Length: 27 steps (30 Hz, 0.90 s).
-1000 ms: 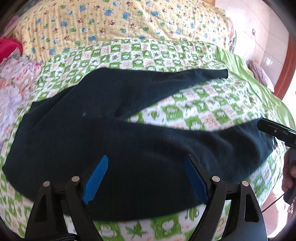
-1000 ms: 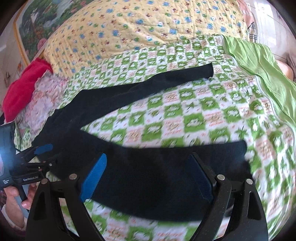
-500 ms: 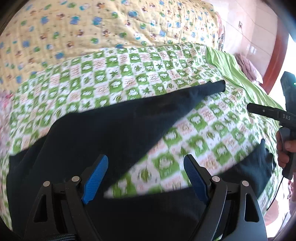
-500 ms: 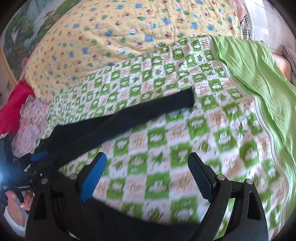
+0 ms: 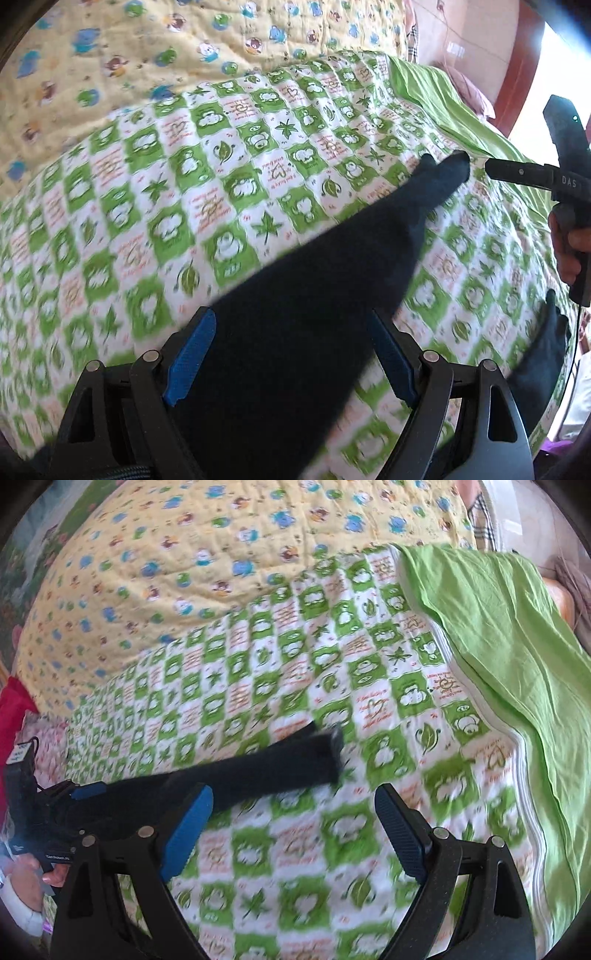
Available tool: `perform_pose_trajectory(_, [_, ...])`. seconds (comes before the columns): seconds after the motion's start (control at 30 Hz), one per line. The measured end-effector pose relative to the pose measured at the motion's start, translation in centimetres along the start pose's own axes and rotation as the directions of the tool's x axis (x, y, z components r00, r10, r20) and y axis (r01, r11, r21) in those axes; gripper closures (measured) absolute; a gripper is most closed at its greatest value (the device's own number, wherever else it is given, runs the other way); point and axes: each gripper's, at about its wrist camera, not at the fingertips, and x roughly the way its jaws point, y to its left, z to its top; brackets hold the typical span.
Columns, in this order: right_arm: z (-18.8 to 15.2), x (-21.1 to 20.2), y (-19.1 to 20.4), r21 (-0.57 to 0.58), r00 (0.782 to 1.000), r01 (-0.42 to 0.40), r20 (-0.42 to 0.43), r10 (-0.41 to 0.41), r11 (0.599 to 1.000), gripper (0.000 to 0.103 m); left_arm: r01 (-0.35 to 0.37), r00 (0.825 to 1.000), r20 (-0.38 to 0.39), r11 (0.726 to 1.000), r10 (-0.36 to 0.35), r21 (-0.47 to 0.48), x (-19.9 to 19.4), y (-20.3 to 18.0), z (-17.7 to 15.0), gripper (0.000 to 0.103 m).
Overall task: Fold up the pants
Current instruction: 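Grasp the waistband with the right gripper while the left gripper grasps the other waistband corner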
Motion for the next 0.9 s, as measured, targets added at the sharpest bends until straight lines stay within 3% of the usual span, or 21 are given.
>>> perform_pose_trajectory(0.07, [0.6, 0.5, -0.5, 0.009, 1.000, 0.010, 0.004, -0.010, 1.000, 0.015, 0.023, 1.000, -0.021, 1.000, -0.023, -0.001, 1.3, 0.7, 0.9, 0.019])
perform_pose_trajectory(0.13, [1.1, 1.4, -1.1, 0.021, 1.000, -0.001, -0.013, 0.001, 1.000, 0.024, 0.050, 0.998, -0.045, 0.999, -0.050, 0.008, 2.3, 1.1, 1.6, 0.019])
perform_pose_trajectory(0.23, [1.6, 2.5, -1.6, 0.030, 0.999, -0.006, -0.037, 0.007, 1.000, 0.031, 0.046, 0.996, -0.073, 0.999, -0.045, 0.015, 3.7, 1.5, 2.2, 0.019])
perform_pose_trajectory(0.33, [1.9, 3.6, -1.6, 0.012, 0.998, -0.010, -0.063, 0.010, 1.000, 0.048, 0.054, 0.994, -0.096, 0.998, -0.052, 0.015, 4.6, 1.8, 2.4, 0.021])
perform_pose_trajectory(0.4, [1.9, 3.9, -1.4, -0.004, 0.997, -0.018, -0.070, 0.017, 1.000, 0.065, 0.060, 0.993, -0.105, 0.998, -0.058, 0.019, 5.0, 1.8, 2.4, 0.032])
perform_pose_trajectory(0.43, [1.8, 3.9, -1.3, -0.014, 0.998, -0.019, -0.068, 0.018, 1.000, 0.068, 0.068, 0.991, -0.116, 0.997, -0.065, 0.021, 5.3, 1.7, 2.3, 0.037])
perform_pose_trajectory(0.5, [1.7, 3.5, -0.9, -0.038, 0.998, -0.016, -0.054, 0.013, 0.999, 0.082, 0.071, 0.990, -0.127, 0.997, -0.067, 0.033, 5.4, 1.3, 2.3, 0.068])
perform_pose_trajectory(0.53, [1.7, 3.2, -0.9, -0.043, 0.999, -0.016, -0.045, 0.014, 0.999, 0.085, 0.076, 0.989, -0.131, 0.996, -0.070, 0.041, 5.3, 1.0, 2.2, 0.078])
perform_pose_trajectory(0.57, [1.6, 2.8, -0.8, -0.047, 0.999, -0.026, -0.040, 0.024, 0.999, 0.089, 0.075, 0.989, -0.133, 0.996, -0.068, 0.048, 5.0, 0.7, 2.1, 0.094])
perform_pose_trajectory(0.9, [-0.8, -2.1, -0.5, -0.078, 0.997, -0.081, 0.007, 0.081, 0.994, 0.093, 0.080, 0.997, -0.026, 0.994, -0.078, 0.078, -2.4, -3.8, -1.3, 0.099])
